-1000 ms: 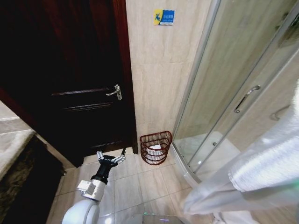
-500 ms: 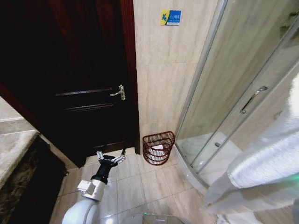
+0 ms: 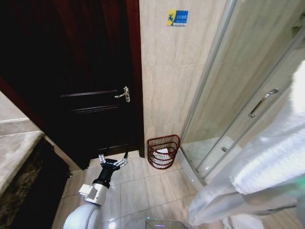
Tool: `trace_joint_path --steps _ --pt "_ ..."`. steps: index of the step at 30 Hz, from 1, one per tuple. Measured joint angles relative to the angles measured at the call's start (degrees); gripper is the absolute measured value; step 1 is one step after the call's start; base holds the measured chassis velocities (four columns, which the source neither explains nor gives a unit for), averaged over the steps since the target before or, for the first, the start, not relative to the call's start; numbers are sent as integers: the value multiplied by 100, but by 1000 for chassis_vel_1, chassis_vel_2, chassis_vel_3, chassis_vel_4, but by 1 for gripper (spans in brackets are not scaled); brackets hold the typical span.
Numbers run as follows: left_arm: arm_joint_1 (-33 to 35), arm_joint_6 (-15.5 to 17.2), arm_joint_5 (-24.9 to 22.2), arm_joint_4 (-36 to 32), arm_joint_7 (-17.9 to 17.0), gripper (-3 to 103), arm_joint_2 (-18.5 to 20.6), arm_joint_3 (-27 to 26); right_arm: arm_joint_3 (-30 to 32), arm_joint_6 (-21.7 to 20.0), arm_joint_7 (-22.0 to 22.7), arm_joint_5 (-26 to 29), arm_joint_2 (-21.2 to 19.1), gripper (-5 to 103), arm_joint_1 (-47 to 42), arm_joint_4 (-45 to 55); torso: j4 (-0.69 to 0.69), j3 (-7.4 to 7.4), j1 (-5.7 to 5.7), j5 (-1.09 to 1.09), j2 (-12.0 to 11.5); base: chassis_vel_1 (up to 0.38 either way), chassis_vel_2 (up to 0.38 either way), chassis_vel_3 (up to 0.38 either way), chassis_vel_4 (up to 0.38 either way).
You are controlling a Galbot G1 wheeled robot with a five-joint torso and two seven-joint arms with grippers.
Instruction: Discard the used towel into the hamper.
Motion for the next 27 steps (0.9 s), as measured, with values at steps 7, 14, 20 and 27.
trace_joint_path --steps 7,14,20,27 --pt "0 0 0 0 0 100 0 0 -392 -226 190 77 -345 12 189 0 -1 0 0 0 0 73 80 79 72" --pt "0 0 0 0 0 100 0 0 -674 -248 225 226 -677 12 341 0 0 0 0 0 0 105 105 90 92" --pt "0 0 0 0 0 100 0 0 -778 -767 484 261 -808 12 426 -3 3 0 0 0 -1 89 97 103 84" --pt "0 0 0 0 0 100 0 0 -945 -1128 474 541 -733 12 526 -2 -3 0 0 2 -1 5 8 12 4"
